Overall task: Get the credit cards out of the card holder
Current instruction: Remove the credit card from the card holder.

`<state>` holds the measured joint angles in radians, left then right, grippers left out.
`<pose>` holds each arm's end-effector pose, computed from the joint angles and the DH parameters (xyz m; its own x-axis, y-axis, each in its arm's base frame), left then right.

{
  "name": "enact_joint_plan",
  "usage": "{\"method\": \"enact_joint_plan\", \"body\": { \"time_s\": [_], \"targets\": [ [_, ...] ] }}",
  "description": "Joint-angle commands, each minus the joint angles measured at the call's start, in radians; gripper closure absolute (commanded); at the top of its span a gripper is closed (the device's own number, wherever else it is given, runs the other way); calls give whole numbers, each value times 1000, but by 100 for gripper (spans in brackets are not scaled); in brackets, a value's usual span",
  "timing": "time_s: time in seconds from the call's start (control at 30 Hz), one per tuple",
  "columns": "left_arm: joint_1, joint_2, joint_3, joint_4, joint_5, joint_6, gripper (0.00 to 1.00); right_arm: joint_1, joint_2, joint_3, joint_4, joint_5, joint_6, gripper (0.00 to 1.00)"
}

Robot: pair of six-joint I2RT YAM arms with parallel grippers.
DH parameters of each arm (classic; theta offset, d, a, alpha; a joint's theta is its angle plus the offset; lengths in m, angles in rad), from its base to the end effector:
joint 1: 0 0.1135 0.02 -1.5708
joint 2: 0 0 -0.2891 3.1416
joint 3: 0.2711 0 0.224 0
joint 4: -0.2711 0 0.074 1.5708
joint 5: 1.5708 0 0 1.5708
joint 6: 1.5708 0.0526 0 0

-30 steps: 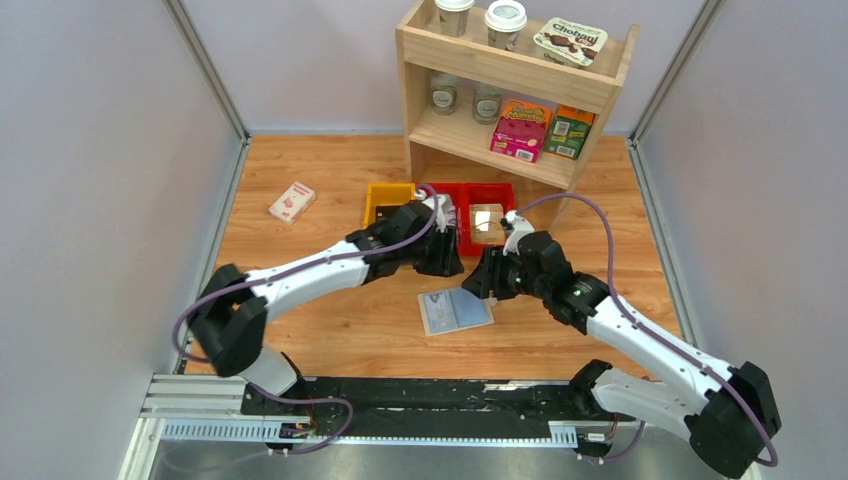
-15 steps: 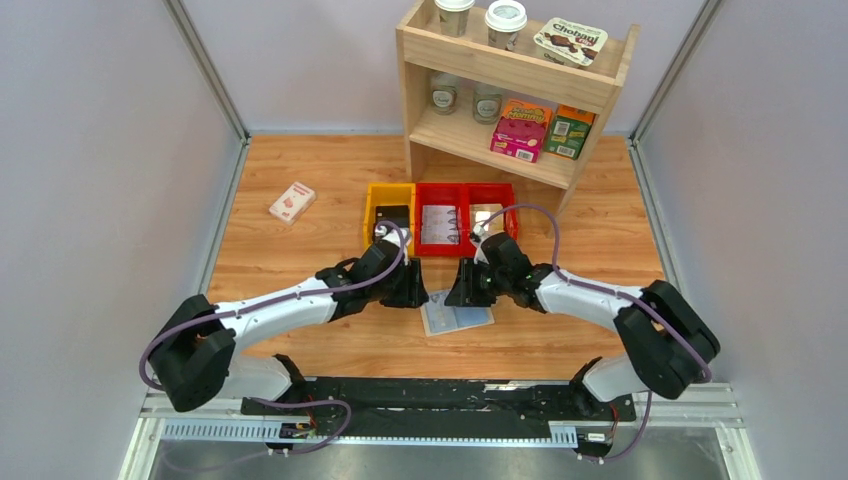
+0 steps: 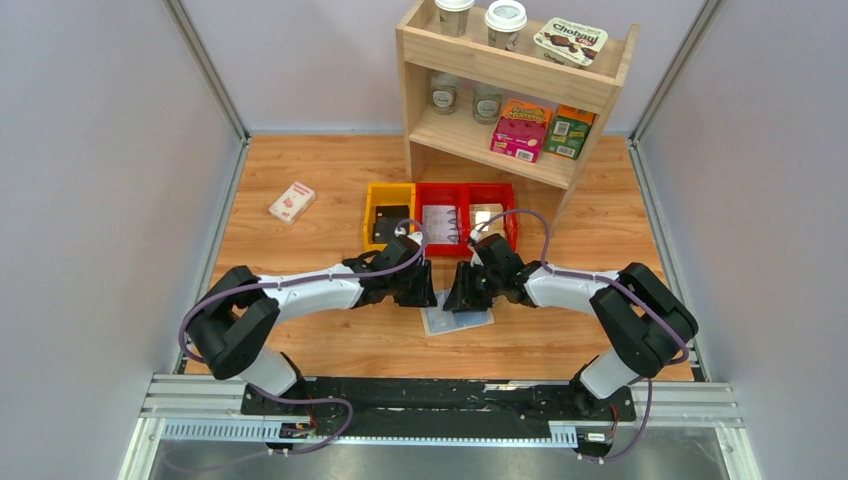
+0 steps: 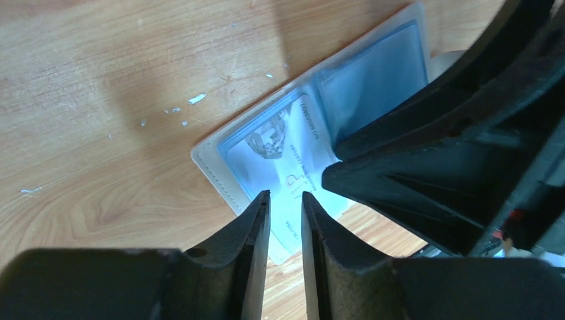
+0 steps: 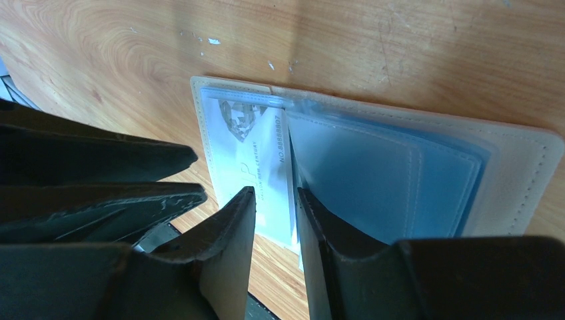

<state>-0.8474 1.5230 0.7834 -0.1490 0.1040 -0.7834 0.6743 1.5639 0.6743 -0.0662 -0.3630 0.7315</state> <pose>0.1850 -0.2178 0.2031 -0.9207 -0.0177 -0.3899 0.1963 0.8423 -0.5020 0.2005 0.1841 0.1721 -0.9716 0.0229 -0.2356 -0.1272 0.7889 0.6012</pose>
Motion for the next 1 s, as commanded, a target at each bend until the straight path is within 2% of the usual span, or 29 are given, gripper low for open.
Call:
{"method": "enact_joint_plan", "body": {
  "time_s": [0.0, 0.1, 0.43, 0.73, 0.97],
  "targets": [
    [4, 40, 50, -52, -1, -11, 70, -5, 5, 8, 28, -2, -1, 64],
    [5, 51, 51, -93, -33, -13, 75, -5, -14, -5, 57, -33, -4, 64],
    [7, 123, 74, -110, -4, -4, 80, -5, -42, -31, 207, -143, 0, 65],
    [7, 143, 83, -138, -18, 15, 82, -5, -41, -54, 318, -217, 23, 76],
    [7, 152, 103, -182, -53, 38, 85, -5, -67, -90, 397, -248, 48, 80]
  ]
}}
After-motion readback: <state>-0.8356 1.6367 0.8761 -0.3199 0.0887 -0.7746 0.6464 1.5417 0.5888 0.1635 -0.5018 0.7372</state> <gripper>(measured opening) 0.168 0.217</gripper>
